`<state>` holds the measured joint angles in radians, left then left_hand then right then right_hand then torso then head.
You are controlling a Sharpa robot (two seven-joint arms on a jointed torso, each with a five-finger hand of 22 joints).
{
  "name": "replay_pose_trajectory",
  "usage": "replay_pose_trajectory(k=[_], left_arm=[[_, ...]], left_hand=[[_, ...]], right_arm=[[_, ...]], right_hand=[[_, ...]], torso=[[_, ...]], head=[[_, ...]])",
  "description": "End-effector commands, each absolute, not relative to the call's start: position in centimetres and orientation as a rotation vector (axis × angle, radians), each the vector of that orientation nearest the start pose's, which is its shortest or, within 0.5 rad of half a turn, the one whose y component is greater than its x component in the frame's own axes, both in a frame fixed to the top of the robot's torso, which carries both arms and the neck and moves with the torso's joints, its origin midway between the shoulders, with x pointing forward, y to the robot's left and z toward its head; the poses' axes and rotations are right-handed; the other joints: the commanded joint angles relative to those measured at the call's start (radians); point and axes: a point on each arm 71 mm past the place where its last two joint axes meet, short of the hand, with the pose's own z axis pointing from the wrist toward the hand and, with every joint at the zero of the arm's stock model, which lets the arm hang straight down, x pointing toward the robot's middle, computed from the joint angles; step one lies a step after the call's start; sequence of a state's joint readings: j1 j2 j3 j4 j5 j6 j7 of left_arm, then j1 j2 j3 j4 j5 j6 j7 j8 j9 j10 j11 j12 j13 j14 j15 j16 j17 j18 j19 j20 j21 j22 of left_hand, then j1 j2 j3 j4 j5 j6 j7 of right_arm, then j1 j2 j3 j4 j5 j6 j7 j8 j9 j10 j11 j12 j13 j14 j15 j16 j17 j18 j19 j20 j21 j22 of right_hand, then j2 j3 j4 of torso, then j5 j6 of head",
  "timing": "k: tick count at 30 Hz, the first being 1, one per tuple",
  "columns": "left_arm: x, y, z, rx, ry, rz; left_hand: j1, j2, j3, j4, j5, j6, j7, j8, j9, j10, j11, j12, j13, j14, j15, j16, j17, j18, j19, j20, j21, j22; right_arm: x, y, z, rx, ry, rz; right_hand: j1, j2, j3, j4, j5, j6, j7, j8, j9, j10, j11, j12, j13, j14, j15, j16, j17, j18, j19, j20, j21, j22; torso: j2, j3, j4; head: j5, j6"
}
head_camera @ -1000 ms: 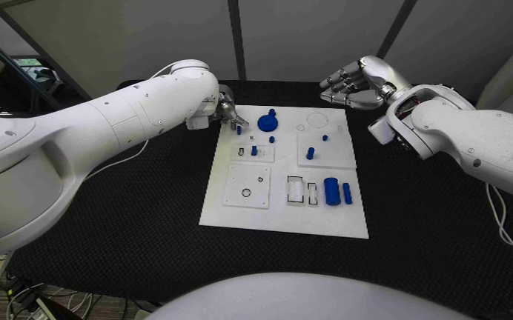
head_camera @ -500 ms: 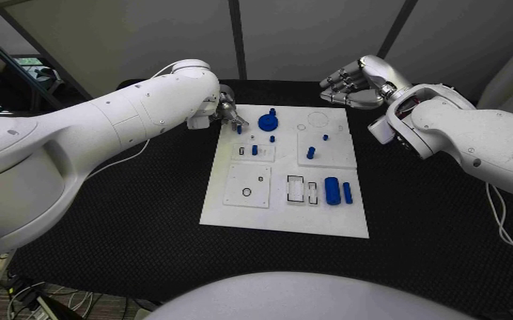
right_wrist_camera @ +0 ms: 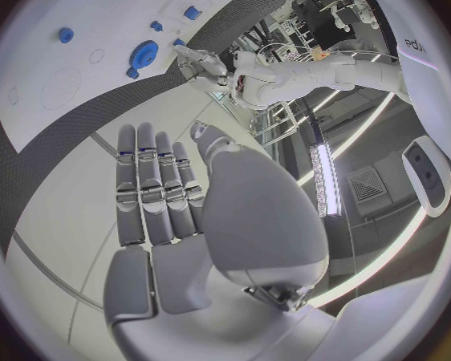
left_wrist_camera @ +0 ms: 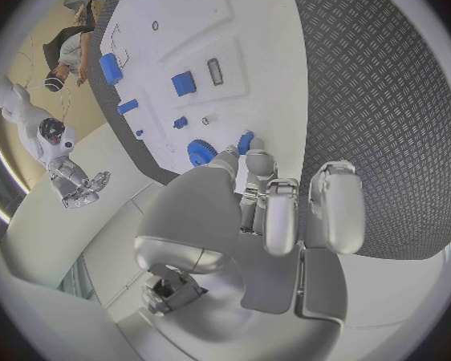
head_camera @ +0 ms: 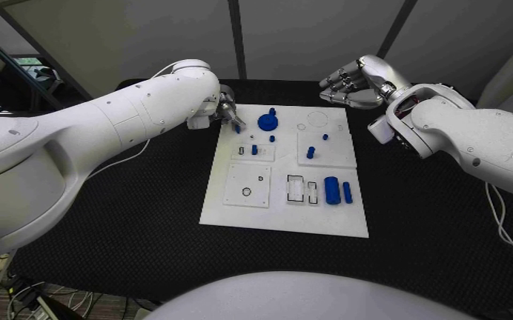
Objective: Assemble the parts on the task board
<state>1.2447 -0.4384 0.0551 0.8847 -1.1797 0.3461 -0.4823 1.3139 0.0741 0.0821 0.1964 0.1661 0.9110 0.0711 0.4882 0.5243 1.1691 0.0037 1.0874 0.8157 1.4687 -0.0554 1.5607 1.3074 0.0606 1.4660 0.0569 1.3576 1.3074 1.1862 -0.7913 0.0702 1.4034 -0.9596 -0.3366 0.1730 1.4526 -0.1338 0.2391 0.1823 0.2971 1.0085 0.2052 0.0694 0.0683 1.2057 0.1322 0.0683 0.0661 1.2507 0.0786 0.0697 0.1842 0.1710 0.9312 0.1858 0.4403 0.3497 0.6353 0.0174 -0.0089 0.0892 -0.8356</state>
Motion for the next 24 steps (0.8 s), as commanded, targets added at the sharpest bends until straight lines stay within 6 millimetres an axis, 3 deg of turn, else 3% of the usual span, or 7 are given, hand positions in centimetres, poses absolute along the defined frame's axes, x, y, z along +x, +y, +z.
replay_pose_trajectory(k=[1, 6, 8, 12, 24], left_arm=[[58.4, 19.3, -21.5, -0.204, 2.343, -0.235], [58.3, 19.4, -21.6, -0.221, 2.352, -0.258], [58.3, 19.4, -21.6, -0.231, 2.354, -0.27], [58.2, 19.5, -21.6, -0.246, 2.349, -0.286], [57.3, 20.5, -20.8, -0.306, 2.287, -0.366]], left_hand=[[0.031, 0.006, 0.037, -0.018, 0.007, -0.004, -0.002, 0.01, 0.0, 0.0, -0.007, -0.005, -0.001, 0.1, -0.008, 0.006, 0.258, -0.002, 0.005, -0.011, -0.007, 0.055], [0.06, 0.009, 0.111, -0.046, 0.008, -0.003, -0.006, 0.027, 0.009, 0.011, -0.011, -0.006, 0.001, 0.101, -0.01, 0.009, 0.261, -0.003, 0.007, -0.014, -0.005, 0.059], [0.062, 0.006, 0.158, -0.056, -0.018, -0.008, -0.005, 0.034, 0.015, 0.014, -0.01, -0.01, -0.003, 0.102, -0.01, 0.009, 0.262, -0.003, 0.007, -0.015, -0.005, 0.061], [0.031, -0.027, 0.264, -0.068, -0.036, -0.016, -0.002, 0.053, 0.032, 0.019, -0.01, -0.016, -0.009, 0.102, -0.008, 0.01, 0.263, -0.003, 0.009, -0.015, -0.004, 0.065], [-0.028, -0.123, 0.503, -0.134, -0.036, -0.026, -0.008, 0.099, 0.073, 0.042, -0.012, -0.014, -0.006, 0.099, -0.012, 0.004, 0.254, -0.004, 0.013, -0.017, -0.004, 0.074]], right_arm=[[51.7, -20.7, -15.1, 0.231, 1.537, 1.059], [51.7, -20.7, -15.1, 0.23, 1.538, 1.059], [51.7, -20.7, -15.1, 0.23, 1.538, 1.06], [51.7, -20.8, -15.1, 0.23, 1.538, 1.059], [51.6, -20.9, -15.1, 0.231, 1.535, 1.056]], right_hand=[[-0.004, 0.004, -0.004, -0.002, 0.007, -0.008, -0.001, -0.003, -0.001, -0.008, 0.002, -0.003, -0.001, 0.0, 0.006, -0.006, -0.001, 0.011, 0.001, 0.006, -0.006, -0.001], [-0.004, 0.004, -0.004, -0.002, 0.007, -0.008, -0.001, -0.003, -0.001, -0.008, 0.002, -0.003, -0.001, 0.0, 0.006, -0.006, -0.001, 0.011, 0.001, 0.006, -0.006, -0.001], [-0.004, 0.004, -0.004, -0.002, 0.007, -0.008, -0.001, -0.003, -0.001, -0.008, 0.002, -0.003, -0.001, 0.0, 0.006, -0.006, -0.001, 0.011, 0.001, 0.006, -0.006, -0.001], [-0.004, 0.004, -0.004, -0.002, 0.007, -0.008, -0.001, -0.003, -0.001, -0.008, 0.002, -0.003, -0.001, 0.0, 0.006, -0.006, -0.001, 0.011, 0.001, 0.006, -0.006, -0.001], [-0.003, 0.005, -0.003, -0.002, 0.007, -0.008, -0.001, -0.003, -0.001, -0.008, 0.002, -0.003, -0.001, 0.0, 0.006, -0.005, -0.001, 0.011, 0.002, 0.006, -0.008, -0.002]], torso=[[0.0, -0.0001, 0.0002], [-0.001, 0.0002, 0.0002], [0.0, -0.0003, 0.0005], [-0.001, -0.0006, 0.0013], [-0.002, -0.0004, 0.0014]], head=[[0.001, -0.002], [0.001, -0.002], [0.001, -0.002], [0.001, -0.002], [0.007, 0.002]])
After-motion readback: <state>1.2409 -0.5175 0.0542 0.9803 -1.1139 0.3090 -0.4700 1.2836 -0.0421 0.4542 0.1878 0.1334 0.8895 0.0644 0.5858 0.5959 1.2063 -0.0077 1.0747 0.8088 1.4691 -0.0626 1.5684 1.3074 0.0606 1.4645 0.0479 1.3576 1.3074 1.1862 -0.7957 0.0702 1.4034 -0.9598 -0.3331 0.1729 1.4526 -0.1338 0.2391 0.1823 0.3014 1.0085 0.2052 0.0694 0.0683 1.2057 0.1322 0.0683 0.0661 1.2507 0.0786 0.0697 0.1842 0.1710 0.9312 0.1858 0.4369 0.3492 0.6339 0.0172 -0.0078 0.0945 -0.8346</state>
